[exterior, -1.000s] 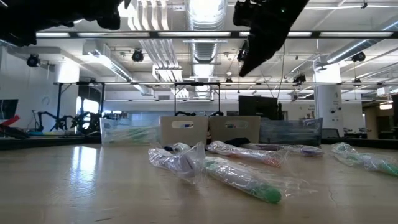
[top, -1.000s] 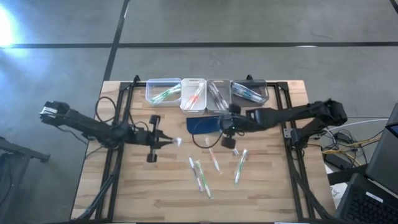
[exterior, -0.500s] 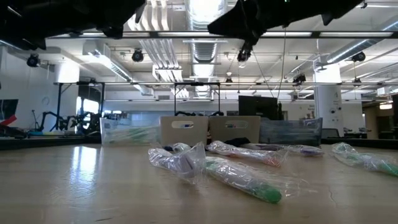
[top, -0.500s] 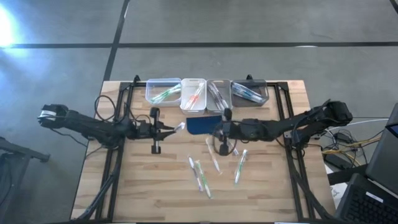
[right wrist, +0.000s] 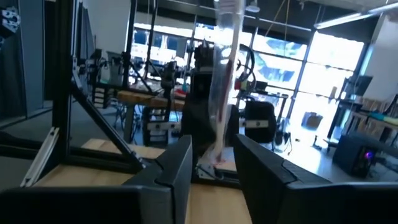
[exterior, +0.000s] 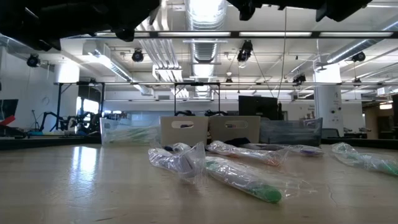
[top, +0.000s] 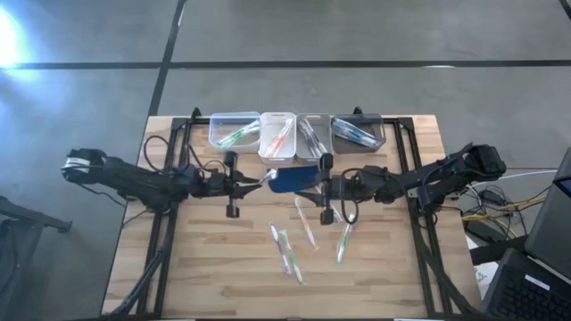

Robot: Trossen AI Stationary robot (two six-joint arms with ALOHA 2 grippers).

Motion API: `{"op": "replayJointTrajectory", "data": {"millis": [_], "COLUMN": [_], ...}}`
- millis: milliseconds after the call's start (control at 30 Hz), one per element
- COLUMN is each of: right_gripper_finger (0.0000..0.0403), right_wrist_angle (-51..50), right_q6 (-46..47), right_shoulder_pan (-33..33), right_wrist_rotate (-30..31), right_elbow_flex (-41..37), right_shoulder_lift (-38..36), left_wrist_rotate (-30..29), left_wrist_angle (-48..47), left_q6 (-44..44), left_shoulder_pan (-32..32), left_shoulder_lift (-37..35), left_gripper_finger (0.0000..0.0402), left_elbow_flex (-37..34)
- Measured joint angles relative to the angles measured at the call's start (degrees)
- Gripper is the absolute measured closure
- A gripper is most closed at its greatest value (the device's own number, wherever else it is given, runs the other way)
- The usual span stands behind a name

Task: Pick & Place Toothbrushes
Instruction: Put the violet toothbrush into the gray bin

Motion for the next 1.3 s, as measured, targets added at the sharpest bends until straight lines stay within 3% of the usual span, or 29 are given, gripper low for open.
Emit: {"op": "replayJointTrajectory", "data": {"millis": [300, 767, 1000, 1300], "right_gripper_finger": [0.0248, 0.0211, 0.0229, 0.0287], "right_wrist_angle": [-0.1, -0.3, -0.3, -0.3], "right_q6": [-0.8, -1.7, -1.9, -2.8], "right_shoulder_pan": [0.0, 0.0, 0.0, 0.0], "right_wrist_rotate": [-1.2, -1.3, -1.3, -1.3], "right_elbow_flex": [1.1, 1.1, 1.1, 1.1], "right_shoulder_lift": [0.1, 0.1, 0.1, 0.1], "left_wrist_rotate": [4.7, 7.7, 8.3, 8.2], "left_wrist_angle": [5.6, 5.4, 5.3, 4.3], "left_q6": [-0.1, 1.2, 1.6, 2.3], "left_shoulder_pan": [0.0, 0.0, 0.0, 0.1], "left_shoulder_lift": [8.3, 20.5, 23.3, 23.9], "left_gripper_finger": [0.0376, 0.0376, 0.0376, 0.0376], "left_elbow_flex": [4.2, 15.5, 18.6, 19.8]}}
